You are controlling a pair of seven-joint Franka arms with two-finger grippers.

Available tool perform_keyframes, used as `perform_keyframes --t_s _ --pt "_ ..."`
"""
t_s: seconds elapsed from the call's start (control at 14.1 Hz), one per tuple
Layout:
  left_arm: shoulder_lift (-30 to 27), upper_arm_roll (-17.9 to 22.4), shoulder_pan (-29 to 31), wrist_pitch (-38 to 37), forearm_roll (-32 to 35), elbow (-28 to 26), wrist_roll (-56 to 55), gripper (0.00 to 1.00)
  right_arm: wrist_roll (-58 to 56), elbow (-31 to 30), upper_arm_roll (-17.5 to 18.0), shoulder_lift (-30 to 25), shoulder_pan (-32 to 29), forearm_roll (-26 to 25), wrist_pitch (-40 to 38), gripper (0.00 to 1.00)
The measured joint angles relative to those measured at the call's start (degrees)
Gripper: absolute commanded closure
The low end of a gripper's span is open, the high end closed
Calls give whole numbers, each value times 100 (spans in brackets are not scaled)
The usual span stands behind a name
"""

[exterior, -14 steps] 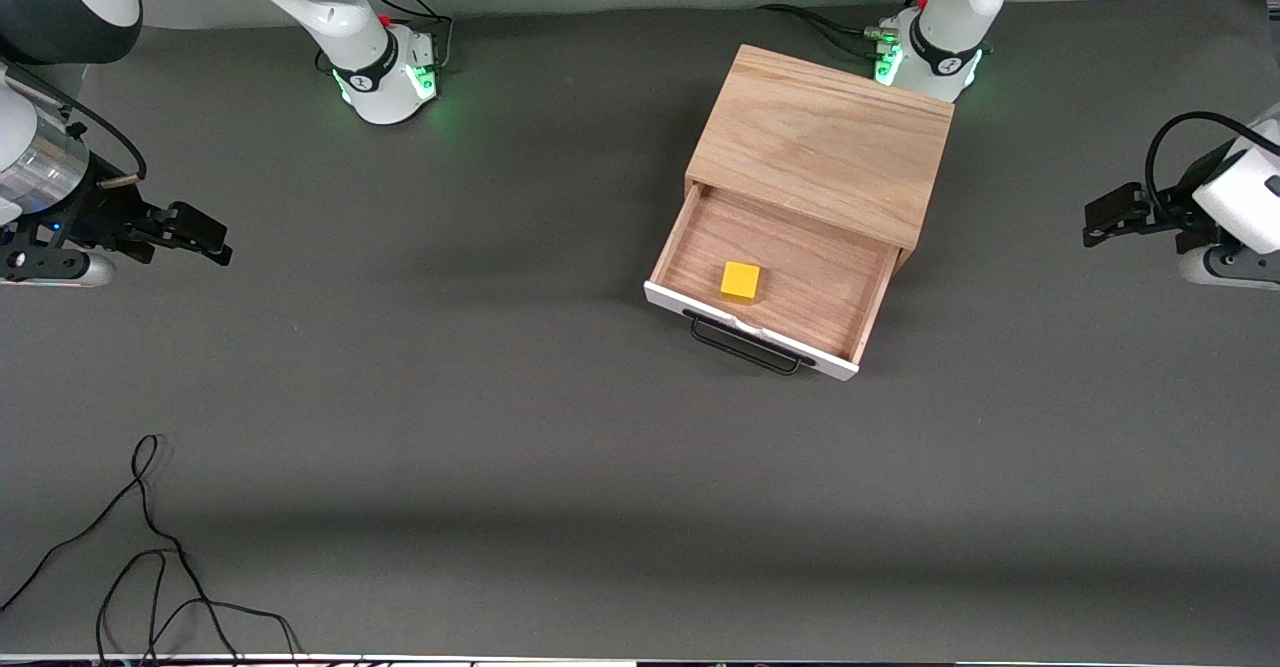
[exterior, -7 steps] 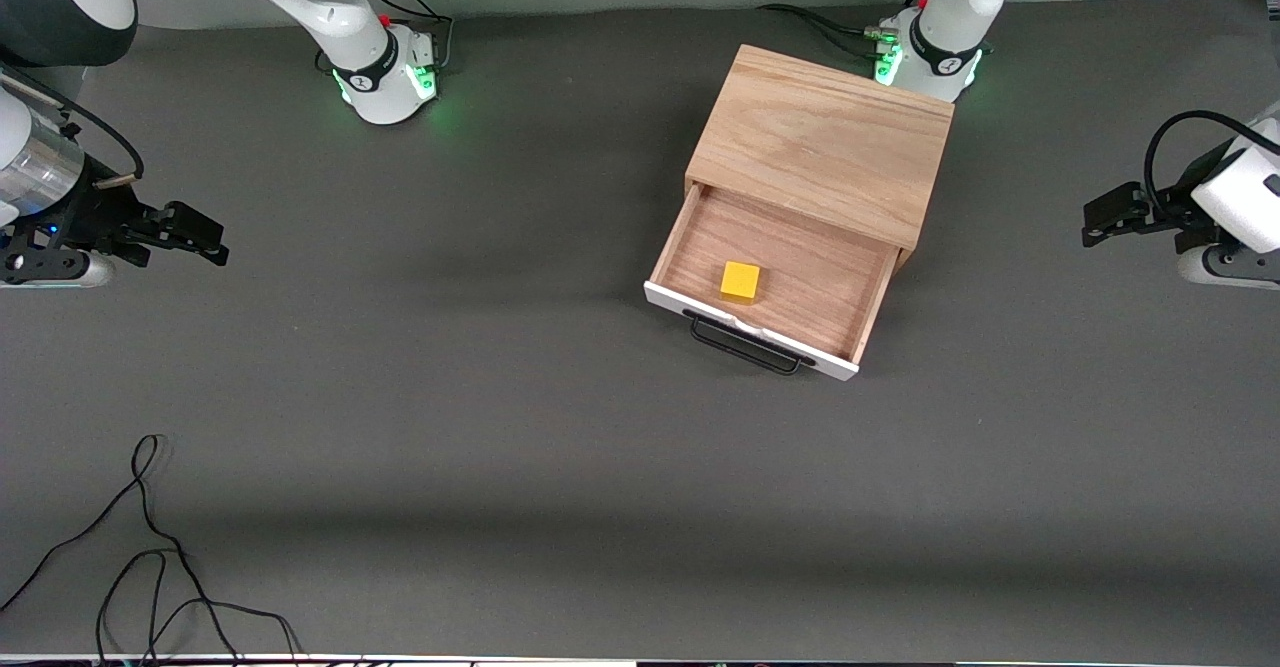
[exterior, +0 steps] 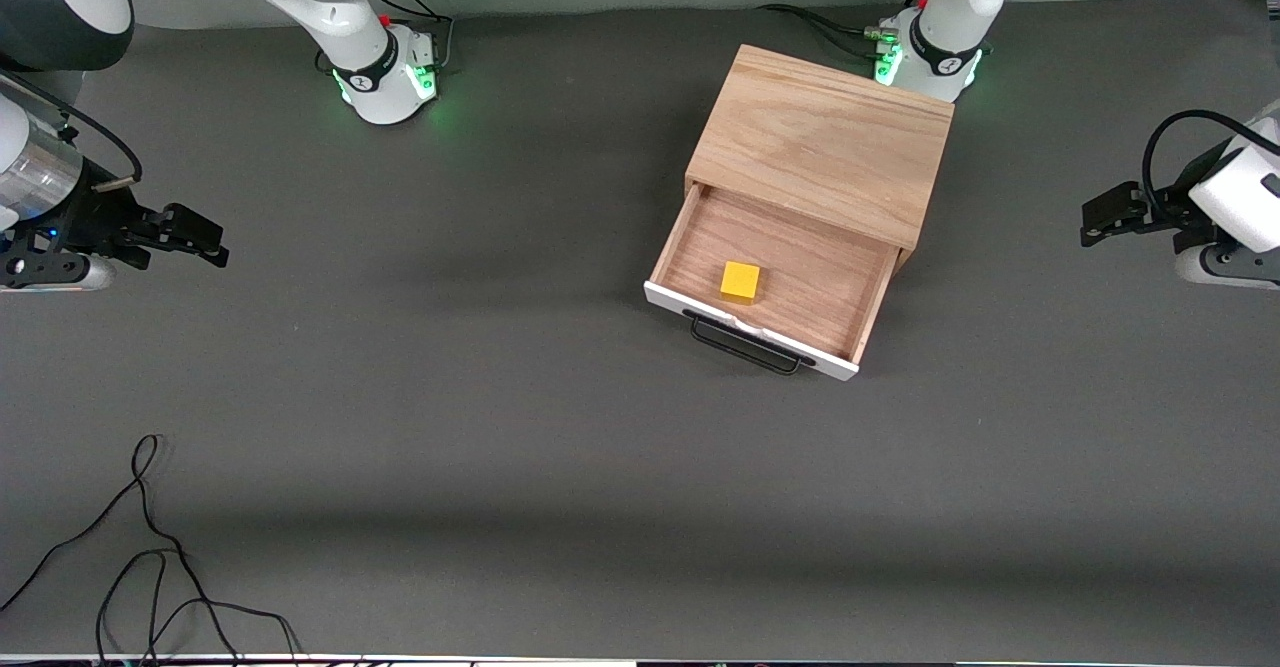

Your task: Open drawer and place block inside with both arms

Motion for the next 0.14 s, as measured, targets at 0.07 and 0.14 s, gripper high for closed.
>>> perform_keyframes --t_s 0.07,0.14 --pt "0 0 0 0 0 0 0 0 -3 13 -54 12 62 0 0 0" --pt "0 0 0 0 0 0 0 0 -3 33 -112 28 131 0 -1 0"
